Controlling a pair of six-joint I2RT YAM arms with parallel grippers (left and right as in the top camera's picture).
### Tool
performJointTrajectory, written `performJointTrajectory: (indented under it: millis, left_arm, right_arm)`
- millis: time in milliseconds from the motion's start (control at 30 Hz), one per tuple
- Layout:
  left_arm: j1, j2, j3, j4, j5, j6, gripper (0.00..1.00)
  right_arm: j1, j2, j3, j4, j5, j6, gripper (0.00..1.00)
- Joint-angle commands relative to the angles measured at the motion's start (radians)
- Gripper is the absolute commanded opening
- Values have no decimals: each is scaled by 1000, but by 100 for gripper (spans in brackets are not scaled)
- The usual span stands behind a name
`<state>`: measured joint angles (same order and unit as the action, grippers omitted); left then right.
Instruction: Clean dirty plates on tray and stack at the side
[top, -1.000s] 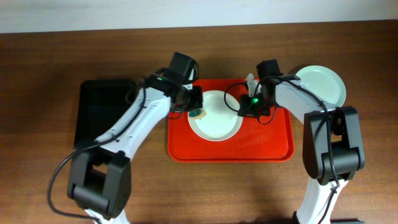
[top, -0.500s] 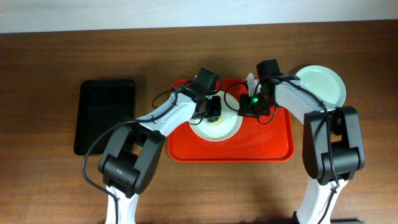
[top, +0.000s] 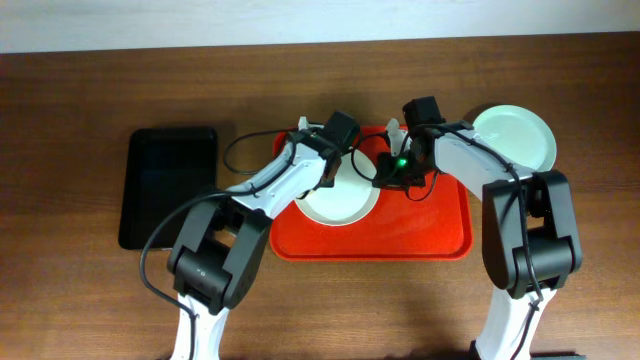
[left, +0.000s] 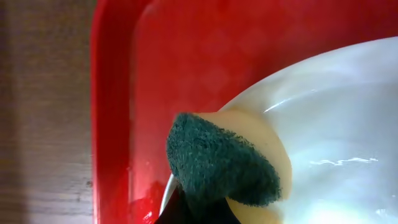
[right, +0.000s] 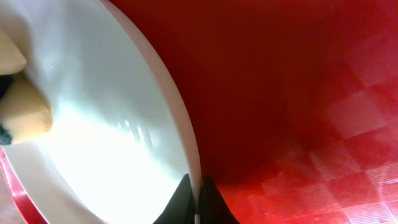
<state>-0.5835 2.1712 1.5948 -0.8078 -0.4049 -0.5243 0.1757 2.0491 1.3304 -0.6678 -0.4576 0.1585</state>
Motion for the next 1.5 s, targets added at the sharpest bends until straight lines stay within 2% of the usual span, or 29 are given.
performJointTrajectory:
  millis: [0, 100, 167, 200, 367, 600, 700, 800, 1000, 1167, 1333, 1467]
  left_arm:
    - [42, 26, 98, -39, 144, 30, 0]
    - [51, 26, 110, 16, 515, 32, 0]
    - [51, 29, 96, 68, 650, 32, 0]
    - [50, 29, 90, 84, 666, 32, 0]
    - [49, 47, 84, 64, 529, 32, 0]
    - [50, 54, 63, -40, -45, 32, 0]
    - [50, 44, 67, -74, -168, 32, 0]
    - [50, 6, 85, -91, -129, 31, 0]
    - [90, -126, 93, -88, 82, 24, 0]
    - [237, -189, 93, -148, 223, 24, 0]
    - [455, -189, 89, -248, 229, 24, 0]
    - [591, -189, 63, -255, 233, 24, 0]
  right_arm:
    - [-23, 5, -12, -12, 51, -3, 4]
    - [-23, 5, -12, -12, 51, -3, 4]
    - [-23, 5, -12, -12, 51, -3, 4]
    - [-23, 5, -12, -12, 51, -3, 4]
    - [-23, 5, -12, -13, 51, -3, 4]
    - [-23, 5, -12, -15, 50, -3, 4]
    - [-23, 5, -12, -14, 50, -3, 4]
    - [-23, 5, -12, -12, 50, -3, 4]
    - [-23, 5, -12, -12, 50, -3, 4]
    - [-23, 5, -12, -13, 50, -3, 4]
    - [-23, 5, -12, -4, 50, -3, 4]
    - [-23, 5, -12, 4, 50, -3, 4]
